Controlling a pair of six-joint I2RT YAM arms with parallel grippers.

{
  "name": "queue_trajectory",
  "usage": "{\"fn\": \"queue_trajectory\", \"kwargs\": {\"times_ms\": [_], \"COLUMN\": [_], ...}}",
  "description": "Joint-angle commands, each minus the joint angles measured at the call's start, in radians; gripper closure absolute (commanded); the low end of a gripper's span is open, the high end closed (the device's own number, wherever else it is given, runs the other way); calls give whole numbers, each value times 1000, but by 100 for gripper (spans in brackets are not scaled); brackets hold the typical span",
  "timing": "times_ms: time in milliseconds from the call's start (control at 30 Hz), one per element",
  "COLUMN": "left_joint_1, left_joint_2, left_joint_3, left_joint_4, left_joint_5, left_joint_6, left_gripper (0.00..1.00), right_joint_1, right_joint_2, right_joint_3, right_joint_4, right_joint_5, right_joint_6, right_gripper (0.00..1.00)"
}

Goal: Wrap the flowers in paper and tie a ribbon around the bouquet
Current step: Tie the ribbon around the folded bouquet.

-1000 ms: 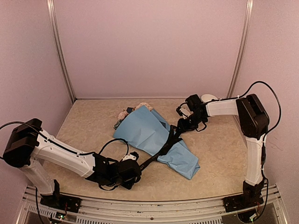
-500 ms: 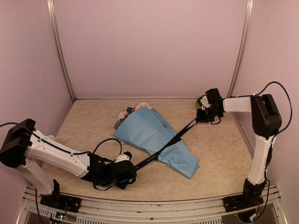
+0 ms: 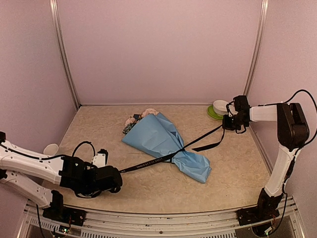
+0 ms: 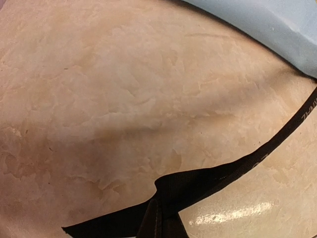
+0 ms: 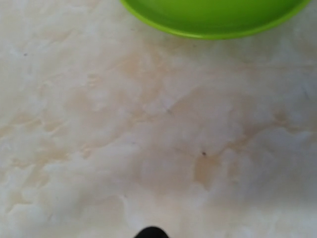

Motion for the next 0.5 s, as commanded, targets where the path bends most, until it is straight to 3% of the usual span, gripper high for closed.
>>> {"fn": "queue_trajectory", "kwargs": {"times_ms": [0, 167, 467], "left_joint_1": [-5, -5, -6], "left_joint_2": [-92, -165, -150], "left_joint_3": [29, 2, -25], "left_joint_4": [-250, -394, -386], "left_joint_5": [-126, -141, -89], "left_joint_6": [-159, -282, -284], "left_gripper": [100, 100, 100], "right_joint_1": [-62, -115, -192], "right_joint_2": [6, -7, 18], "right_joint_3": [-25, -53, -62], "right_joint_4": [61, 64, 64], "right_joint_5": [76, 107, 111], "right_joint_6": [19, 17, 32], "right_gripper": [100, 100, 100]}}
